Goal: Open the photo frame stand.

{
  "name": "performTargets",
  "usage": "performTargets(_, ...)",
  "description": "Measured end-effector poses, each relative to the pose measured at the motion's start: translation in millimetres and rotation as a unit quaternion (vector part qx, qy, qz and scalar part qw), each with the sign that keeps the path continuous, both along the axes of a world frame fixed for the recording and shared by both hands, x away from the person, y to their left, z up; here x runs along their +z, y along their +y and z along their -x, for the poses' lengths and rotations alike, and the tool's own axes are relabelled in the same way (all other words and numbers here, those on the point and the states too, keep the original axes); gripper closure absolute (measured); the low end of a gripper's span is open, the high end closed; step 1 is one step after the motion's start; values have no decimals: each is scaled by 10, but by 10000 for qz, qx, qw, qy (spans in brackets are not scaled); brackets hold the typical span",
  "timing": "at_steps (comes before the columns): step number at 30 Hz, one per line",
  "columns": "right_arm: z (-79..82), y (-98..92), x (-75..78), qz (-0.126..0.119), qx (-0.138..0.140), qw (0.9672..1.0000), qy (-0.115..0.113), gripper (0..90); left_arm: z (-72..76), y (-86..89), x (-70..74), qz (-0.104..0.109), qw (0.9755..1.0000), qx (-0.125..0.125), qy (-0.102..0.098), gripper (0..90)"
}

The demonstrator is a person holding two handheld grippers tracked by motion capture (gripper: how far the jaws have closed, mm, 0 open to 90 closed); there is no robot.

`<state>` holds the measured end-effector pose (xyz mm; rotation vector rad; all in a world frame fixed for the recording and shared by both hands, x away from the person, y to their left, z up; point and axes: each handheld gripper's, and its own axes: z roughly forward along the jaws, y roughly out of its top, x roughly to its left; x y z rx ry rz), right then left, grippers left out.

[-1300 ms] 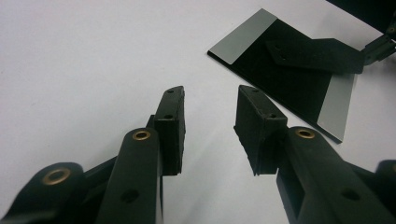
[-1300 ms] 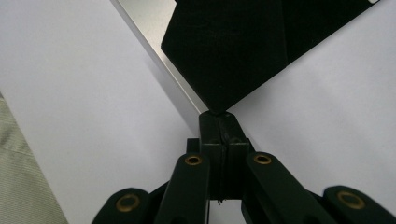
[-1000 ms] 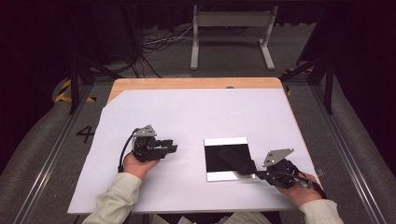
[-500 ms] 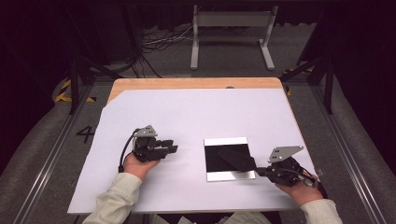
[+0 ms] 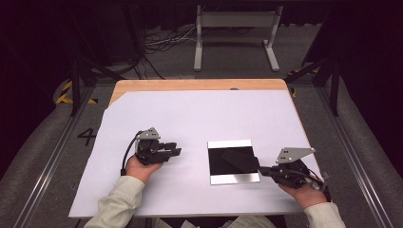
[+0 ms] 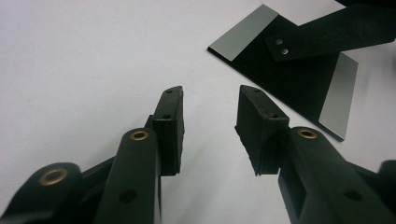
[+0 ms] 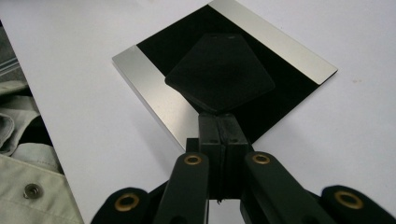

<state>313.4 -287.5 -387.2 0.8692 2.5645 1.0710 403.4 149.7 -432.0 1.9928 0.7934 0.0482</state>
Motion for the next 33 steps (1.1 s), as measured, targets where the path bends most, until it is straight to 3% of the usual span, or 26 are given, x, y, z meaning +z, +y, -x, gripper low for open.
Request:
performTargets(17, 20, 28, 10, -538, 24, 9982, -271, 896, 0, -4, -1, -1, 10000, -17, 17, 617)
performTargets(24, 19, 41, 25, -514, 35, 9982, -296, 895, 0, 6, -8, 2, 10000, -11, 13, 616)
performTargets(26, 27, 7, 38, -361, 115, 9990, -228, 895, 7, 3, -4, 6, 10000, -3, 16, 616)
performTargets(33, 33, -127, 111, -201, -9, 9997, -155, 894, 9, 6, -9, -16, 10000, -13, 26, 617)
